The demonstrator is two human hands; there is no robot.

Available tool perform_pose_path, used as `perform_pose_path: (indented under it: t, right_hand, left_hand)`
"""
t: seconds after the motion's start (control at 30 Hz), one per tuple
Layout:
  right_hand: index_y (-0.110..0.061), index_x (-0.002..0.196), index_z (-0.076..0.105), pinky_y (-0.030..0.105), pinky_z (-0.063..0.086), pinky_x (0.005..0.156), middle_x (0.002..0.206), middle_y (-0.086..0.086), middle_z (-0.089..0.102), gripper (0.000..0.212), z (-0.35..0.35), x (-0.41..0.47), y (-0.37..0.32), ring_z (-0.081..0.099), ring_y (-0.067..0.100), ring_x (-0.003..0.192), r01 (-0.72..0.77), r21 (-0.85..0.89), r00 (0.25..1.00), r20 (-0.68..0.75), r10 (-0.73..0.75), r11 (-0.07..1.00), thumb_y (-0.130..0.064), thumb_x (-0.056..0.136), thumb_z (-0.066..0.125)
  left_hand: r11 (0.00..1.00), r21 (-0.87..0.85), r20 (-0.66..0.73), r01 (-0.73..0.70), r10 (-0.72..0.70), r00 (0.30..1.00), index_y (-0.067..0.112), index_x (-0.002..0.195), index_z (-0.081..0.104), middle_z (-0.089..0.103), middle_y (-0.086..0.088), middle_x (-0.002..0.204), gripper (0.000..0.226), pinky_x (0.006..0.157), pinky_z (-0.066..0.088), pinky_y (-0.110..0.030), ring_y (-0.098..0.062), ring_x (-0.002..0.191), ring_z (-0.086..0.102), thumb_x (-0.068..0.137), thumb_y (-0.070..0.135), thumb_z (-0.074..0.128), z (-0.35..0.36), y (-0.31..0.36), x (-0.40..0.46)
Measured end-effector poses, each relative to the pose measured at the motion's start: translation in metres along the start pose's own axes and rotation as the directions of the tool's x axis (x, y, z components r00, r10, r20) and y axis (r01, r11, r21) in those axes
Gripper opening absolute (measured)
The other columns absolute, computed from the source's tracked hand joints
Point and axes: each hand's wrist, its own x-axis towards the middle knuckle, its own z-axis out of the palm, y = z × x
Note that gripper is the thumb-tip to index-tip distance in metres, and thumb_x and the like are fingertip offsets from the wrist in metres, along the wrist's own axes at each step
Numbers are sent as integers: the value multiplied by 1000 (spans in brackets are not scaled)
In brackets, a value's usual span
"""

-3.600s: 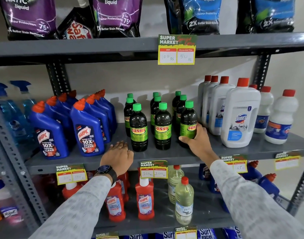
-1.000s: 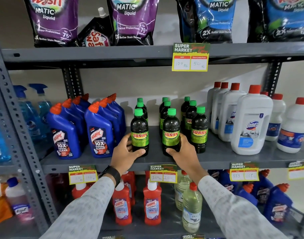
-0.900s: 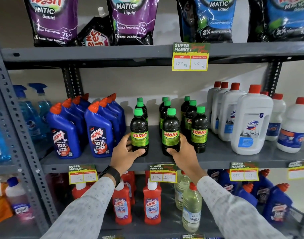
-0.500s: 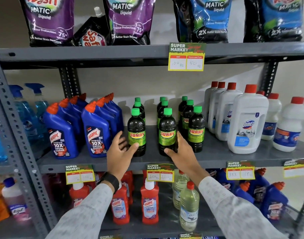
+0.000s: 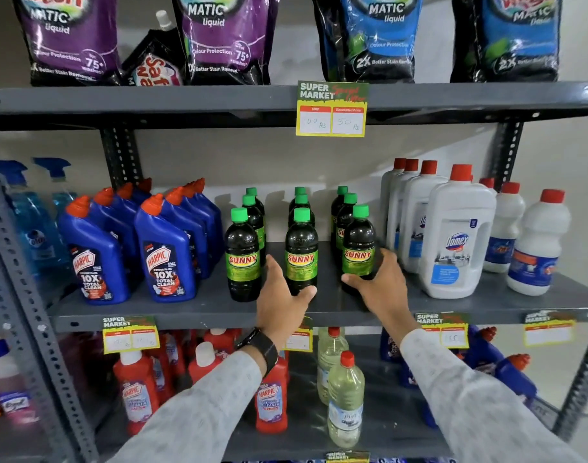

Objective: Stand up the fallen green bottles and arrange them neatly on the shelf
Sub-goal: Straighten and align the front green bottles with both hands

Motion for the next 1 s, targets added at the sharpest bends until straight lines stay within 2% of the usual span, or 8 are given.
perform_pose_path:
  t: [0.07, 0.17, 0.27, 0.43, 0.53, 0.7, 0.83, 1.0]
  right_hand:
    - [-12, 142, 44, 46, 49, 104, 137, 8, 63, 91, 0, 8, 4, 59, 30, 128, -3, 0, 999, 54, 3, 1000, -39, 70, 94]
    - [-11, 137, 46, 41, 48, 101, 131, 8, 66, 76, -5, 11, 8, 60, 29, 125, 23, -1, 995, 92, -23, 1000, -29, 78, 91]
    - [-11, 140, 45, 40, 46, 103, 132, 6, 65, 74, -11, 11, 14, 59, 26, 127, 56, 7, 989, 138, -56, 998, -25, 82, 88]
    - [-12, 151, 39, 33, 42, 106, 140, 4, 62, 82, -16, 8, 20, 56, 23, 133, 94, 25, 978, 185, -97, 995, -26, 85, 85]
    - [-13, 151, 41, 29, 43, 103, 132, -2, 61, 87, -16, 5, 19, 55, 14, 124, 101, 50, 981, 162, -108, 994, -27, 80, 89]
    - [-14, 145, 48, 40, 49, 106, 132, 3, 68, 78, -13, 5, 22, 62, 22, 125, 98, 34, 987, 125, -101, 995, -26, 80, 89]
    - [-13, 146, 50, 32, 47, 103, 132, 2, 69, 73, -13, 5, 23, 62, 21, 124, 112, 28, 985, 132, -115, 993, -21, 84, 86]
    - [-16, 147, 49, 27, 43, 99, 132, 0, 68, 70, -12, 2, 22, 62, 20, 124, 122, 13, 984, 130, -123, 992, -21, 86, 83]
  left_hand:
    - [999, -29, 13, 32, -32, 999, 21, 162, 9, 51, -1, 152, 106, 115, 40, -42, -23, 139, 49, 83, 34, 78, 3, -2, 10]
    - [1000, -10, 36, -26, 27, 999, 27, 142, 49, 71, 7, 122, 72, 105, 50, -39, -14, 115, 65, 77, 32, 79, 2, -8, 22]
    - [998, -28, 57, -61, 62, 996, 31, 127, 63, 75, 12, 113, 61, 100, 54, -41, -6, 106, 68, 69, 43, 80, 1, -16, 28]
    - [990, -121, 58, -80, 87, 995, 35, 127, 63, 74, 15, 114, 61, 101, 54, -35, 0, 107, 68, 70, 41, 83, 4, -19, 25]
    - [983, -169, 77, -74, 89, 993, 33, 135, 59, 72, 14, 121, 64, 105, 51, -34, -1, 113, 66, 76, 29, 84, 4, -21, 25]
    - [978, -191, 60, -83, 96, 994, 24, 145, 53, 70, 10, 127, 75, 106, 50, -32, -4, 119, 64, 77, 20, 84, 5, -24, 26]
    - [978, -189, 34, -93, 101, 994, 22, 148, 50, 69, 11, 126, 79, 102, 49, -23, 0, 117, 64, 78, 18, 84, 9, -23, 25]
    - [976, -196, 35, -91, 99, 994, 20, 149, 49, 69, 9, 127, 79, 101, 50, -21, 3, 115, 64, 78, 16, 84, 9, -23, 25]
